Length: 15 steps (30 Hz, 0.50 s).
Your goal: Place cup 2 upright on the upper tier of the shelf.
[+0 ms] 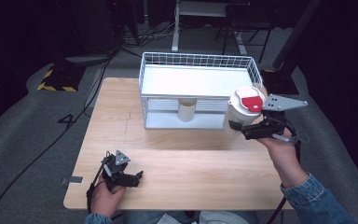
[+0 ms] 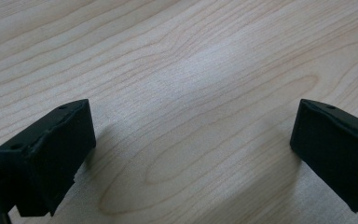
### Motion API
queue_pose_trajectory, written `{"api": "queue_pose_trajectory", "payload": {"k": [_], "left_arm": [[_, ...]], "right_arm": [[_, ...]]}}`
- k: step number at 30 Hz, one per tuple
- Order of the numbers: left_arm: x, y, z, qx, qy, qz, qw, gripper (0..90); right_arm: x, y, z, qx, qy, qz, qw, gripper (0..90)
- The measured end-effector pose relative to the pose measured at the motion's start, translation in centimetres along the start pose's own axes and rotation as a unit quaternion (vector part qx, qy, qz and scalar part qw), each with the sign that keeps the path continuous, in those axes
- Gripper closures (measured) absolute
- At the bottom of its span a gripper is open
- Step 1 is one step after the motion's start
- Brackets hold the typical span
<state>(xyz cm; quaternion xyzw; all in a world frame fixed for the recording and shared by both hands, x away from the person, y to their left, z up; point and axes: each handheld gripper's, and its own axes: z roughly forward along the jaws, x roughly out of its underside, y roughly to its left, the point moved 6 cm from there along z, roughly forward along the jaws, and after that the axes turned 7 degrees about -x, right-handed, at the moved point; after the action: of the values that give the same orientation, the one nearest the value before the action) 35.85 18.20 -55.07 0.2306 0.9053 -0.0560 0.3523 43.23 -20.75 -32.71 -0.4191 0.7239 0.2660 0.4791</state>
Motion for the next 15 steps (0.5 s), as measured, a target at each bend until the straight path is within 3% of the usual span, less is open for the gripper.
{"api": "queue_pose_trajectory", "payload": {"k": [15], "left_arm": [[0.0,0.0,0.0,0.000,0.000,-0.001,1.0000,0.4]], "right_arm": [[-4.0,-2.8,1.5,0.021,0.003,0.002,0.9998,10.8]]}}
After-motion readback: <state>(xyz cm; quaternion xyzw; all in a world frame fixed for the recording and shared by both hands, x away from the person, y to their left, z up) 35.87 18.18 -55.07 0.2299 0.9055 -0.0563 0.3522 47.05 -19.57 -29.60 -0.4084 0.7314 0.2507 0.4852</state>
